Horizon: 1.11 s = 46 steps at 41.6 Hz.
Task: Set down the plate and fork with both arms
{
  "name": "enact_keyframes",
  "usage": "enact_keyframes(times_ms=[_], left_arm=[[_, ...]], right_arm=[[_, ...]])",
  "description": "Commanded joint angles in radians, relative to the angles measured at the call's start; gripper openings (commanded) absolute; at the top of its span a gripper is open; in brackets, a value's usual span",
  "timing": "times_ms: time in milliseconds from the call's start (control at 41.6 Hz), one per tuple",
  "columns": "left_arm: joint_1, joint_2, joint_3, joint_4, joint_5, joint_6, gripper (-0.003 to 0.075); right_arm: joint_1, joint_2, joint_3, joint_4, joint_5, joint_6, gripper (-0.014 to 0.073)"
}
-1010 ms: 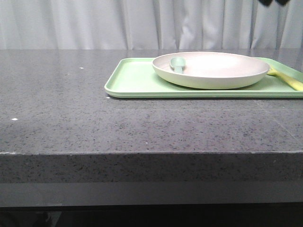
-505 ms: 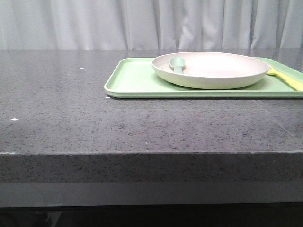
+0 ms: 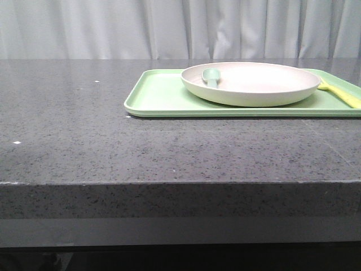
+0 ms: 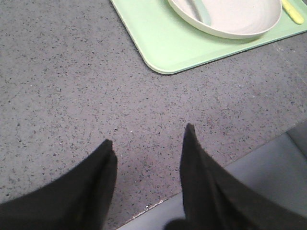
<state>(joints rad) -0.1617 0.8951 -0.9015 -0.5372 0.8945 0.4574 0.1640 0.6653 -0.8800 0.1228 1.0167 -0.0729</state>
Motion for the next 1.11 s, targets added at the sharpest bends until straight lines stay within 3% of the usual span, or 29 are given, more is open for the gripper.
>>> enact_keyframes(times_ms=[0, 192, 361, 481, 553, 625, 818, 1082], left_arm=[[0.002, -0.011, -0.026, -0.032, -0.047, 0.001, 0.0316], [0.002, -0.011, -0.026, -0.032, -0.047, 0.001, 0.0316], [0.002, -0.011, -0.026, -0.032, -0.047, 0.001, 0.0303], [0.002, -0.011, -0.026, -0.031, -0.049, 0.001, 0.0188], [0.002, -0.011, -0.026, -0.019, -0.060, 0.001, 0.0073], [0.002, -0.011, -0.026, 0.010, -0.077, -0.004, -0.0017], [0.008, -0.011, -0.026, 0.174, -0.175, -0.223, -0.0018], [0.008, -0.011, -0.026, 0.217, -0.176, -0.230, -0.0018]], right_arm=[[-0.002, -0.036, -0.007, -0.004, -0.097, -0.011, 0.0310], [-0.002, -0.057, -0.006, -0.004, -0.109, -0.011, 0.0295], [-0.002, -0.057, -0.006, -0.004, -0.109, -0.011, 0.0115], [-0.002, -0.057, -0.006, -0.004, -0.108, -0.011, -0.0053], [-0.002, -0.057, -0.006, -0.004, -0.108, -0.011, -0.0127], [-0.002, -0.057, -0.006, -0.004, -0.109, -0.011, -0.0118], [-0.002, -0.057, -0.006, -0.003, -0.116, -0.011, -0.0120], [-0.002, -0.057, -0.006, -0.004, -0.115, -0.011, -0.0120]])
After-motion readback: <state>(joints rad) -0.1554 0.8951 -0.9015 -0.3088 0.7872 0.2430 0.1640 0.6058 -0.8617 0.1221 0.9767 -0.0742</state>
